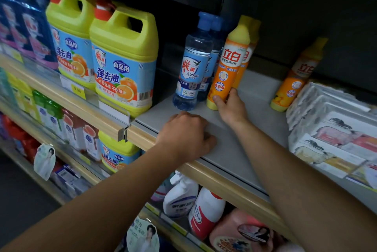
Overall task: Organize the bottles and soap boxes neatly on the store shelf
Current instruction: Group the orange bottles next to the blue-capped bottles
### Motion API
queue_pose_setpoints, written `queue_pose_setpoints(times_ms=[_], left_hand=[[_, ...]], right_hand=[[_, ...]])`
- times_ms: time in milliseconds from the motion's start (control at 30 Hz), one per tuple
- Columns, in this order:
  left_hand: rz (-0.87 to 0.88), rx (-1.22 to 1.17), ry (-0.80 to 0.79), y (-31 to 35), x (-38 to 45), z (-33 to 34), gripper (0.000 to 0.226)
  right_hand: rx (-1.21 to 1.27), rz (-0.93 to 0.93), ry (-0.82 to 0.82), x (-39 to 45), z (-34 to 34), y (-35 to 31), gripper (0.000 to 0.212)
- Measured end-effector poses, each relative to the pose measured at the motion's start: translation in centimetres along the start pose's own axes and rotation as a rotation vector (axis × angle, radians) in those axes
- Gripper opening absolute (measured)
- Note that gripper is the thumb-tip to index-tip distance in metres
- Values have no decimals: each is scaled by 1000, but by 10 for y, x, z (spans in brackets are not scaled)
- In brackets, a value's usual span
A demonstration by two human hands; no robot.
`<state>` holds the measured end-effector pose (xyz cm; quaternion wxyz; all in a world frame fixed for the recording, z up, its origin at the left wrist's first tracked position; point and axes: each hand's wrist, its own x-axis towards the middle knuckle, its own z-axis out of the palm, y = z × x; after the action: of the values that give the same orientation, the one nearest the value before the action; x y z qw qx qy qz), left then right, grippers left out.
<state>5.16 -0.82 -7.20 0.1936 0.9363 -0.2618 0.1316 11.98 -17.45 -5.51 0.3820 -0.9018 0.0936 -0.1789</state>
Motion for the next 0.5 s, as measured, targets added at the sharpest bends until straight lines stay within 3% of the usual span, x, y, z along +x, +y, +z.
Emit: queue_pose_setpoints(times_ms=[333, 500], left_hand=[[7, 11, 32, -1, 1, 3, 44], [3, 4, 4, -1, 2, 0, 43]], right_hand=[[-10, 23, -55, 3, -2, 2, 53], [121, 59, -58, -2, -21, -1, 57]])
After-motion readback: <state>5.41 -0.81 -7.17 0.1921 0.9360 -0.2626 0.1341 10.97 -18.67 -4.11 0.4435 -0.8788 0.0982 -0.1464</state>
